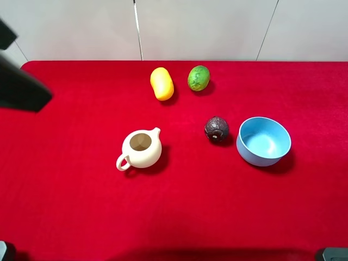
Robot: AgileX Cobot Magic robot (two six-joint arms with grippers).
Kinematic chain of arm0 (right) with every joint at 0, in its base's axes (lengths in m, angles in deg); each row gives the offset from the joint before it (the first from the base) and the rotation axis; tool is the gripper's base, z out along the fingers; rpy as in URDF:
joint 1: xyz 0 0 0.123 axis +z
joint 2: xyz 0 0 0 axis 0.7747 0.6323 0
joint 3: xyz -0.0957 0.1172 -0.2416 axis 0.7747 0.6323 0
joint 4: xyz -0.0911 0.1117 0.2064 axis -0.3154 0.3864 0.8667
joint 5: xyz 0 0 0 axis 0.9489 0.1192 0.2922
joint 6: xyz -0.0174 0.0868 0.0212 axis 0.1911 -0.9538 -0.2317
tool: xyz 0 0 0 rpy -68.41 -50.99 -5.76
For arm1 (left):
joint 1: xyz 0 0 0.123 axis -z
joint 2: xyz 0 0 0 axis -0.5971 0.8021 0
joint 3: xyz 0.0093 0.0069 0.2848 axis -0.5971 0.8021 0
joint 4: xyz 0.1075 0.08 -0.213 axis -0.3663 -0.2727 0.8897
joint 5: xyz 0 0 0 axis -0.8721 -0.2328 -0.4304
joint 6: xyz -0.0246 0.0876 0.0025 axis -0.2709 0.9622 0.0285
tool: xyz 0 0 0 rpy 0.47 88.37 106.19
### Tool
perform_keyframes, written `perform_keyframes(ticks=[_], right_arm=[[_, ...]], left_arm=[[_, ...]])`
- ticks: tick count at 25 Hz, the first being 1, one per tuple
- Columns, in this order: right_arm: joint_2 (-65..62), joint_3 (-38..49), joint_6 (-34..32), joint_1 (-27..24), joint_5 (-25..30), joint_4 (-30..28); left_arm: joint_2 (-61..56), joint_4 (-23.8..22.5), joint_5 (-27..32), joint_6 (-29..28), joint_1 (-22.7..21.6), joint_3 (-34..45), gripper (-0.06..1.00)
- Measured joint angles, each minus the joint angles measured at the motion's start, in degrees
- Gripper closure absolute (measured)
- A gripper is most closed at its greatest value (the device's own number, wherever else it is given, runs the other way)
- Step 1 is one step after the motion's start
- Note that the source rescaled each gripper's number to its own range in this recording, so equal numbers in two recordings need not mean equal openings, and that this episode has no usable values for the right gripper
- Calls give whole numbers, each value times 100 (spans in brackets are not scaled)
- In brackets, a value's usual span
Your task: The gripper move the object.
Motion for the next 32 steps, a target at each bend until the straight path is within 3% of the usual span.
perform_keyframes(ticks=[3, 7, 24, 29, 32], right_arm=[[0, 0, 0, 0, 0, 0], [0, 0, 0, 0, -5, 0], [0, 0, 0, 0, -5, 0], [0, 0, 0, 0, 0, 0], [0, 0, 0, 0, 0, 0]], left_arm=[[-417, -3, 0, 0, -169, 287, -6], [-1098, 67, 4, 0, -779, 666, -6], [-3934, 788, 7, -16, -4021, 2556, -6], [-4495, 792, -11, -16, -4460, 3045, -6], [-4912, 798, -353, 45, -4693, 3430, -6]])
